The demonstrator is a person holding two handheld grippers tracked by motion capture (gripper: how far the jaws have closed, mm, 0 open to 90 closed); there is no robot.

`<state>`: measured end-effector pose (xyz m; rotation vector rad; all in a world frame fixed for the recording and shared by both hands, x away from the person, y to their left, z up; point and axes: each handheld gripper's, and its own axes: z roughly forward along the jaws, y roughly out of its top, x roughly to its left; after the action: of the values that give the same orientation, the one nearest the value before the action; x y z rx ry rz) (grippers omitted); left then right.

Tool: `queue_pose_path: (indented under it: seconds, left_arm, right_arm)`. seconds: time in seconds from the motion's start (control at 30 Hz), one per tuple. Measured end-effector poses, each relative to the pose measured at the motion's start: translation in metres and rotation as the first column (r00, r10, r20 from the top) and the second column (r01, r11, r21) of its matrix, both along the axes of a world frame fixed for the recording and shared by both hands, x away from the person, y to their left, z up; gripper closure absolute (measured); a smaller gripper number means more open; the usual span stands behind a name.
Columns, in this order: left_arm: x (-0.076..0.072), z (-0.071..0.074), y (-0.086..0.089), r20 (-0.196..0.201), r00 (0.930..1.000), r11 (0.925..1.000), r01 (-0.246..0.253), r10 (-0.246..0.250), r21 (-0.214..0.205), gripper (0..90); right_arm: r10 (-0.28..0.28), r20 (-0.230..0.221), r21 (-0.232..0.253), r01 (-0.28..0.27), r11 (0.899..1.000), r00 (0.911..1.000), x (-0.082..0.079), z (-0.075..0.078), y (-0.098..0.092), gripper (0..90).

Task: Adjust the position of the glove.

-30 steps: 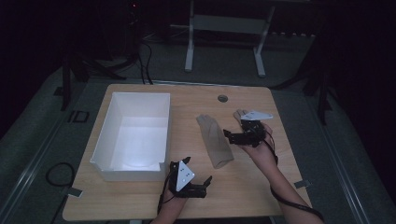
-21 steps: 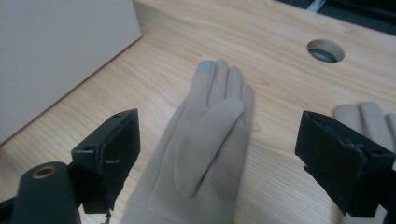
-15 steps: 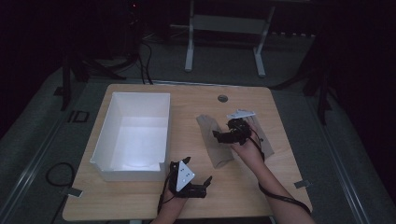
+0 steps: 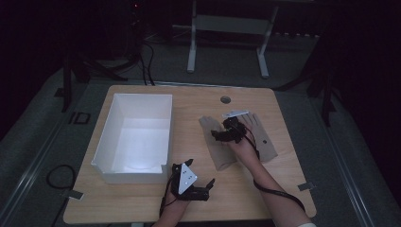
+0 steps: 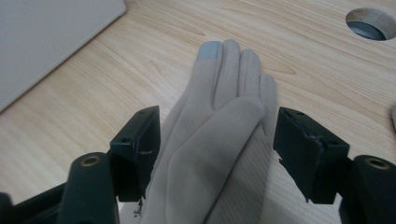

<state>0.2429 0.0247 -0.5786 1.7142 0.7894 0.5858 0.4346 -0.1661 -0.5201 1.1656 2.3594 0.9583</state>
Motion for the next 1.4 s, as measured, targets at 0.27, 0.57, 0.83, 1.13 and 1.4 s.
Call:
queue_pose_path:
  seconds: [0.27,0.57,0.83,1.13,1.4]
  left_arm:
    - [0.0,0.0,0.0,0.001,1.0,1.0,0.002,-0.002,0.0,0.2]
    - [0.0,0.0,0.0,-0.002,0.9999,0.9999,0.011,-0.011,-0.007,0.2]
    - [0.0,0.0,0.0,-0.002,1.0,0.9999,0.009,-0.009,-0.005,0.2]
    - [0.0,0.0,0.0,-0.003,1.0,1.0,0.007,-0.007,-0.004,0.2]
    - [0.0,0.0,0.0,-0.008,1.0,0.9999,0.005,-0.005,-0.009,0.2]
  right_arm:
    - [-0.019,-0.018,-0.028,0.018,0.999,0.9997,0.009,-0.017,0.007,35.5]
    - [-0.022,-0.009,-0.089,0.021,0.996,0.9997,0.01,-0.039,0.012,40.7]
    - [-0.028,0.039,-0.094,0.032,0.995,0.9989,0.004,-0.039,0.018,76.2]
    - [-0.145,0.044,0.03,0.144,0.989,0.9885,-0.009,-0.004,0.005,77.0]
    - [-0.251,0.049,0.075,0.247,0.966,0.9668,-0.034,0.02,-0.018,76.9]
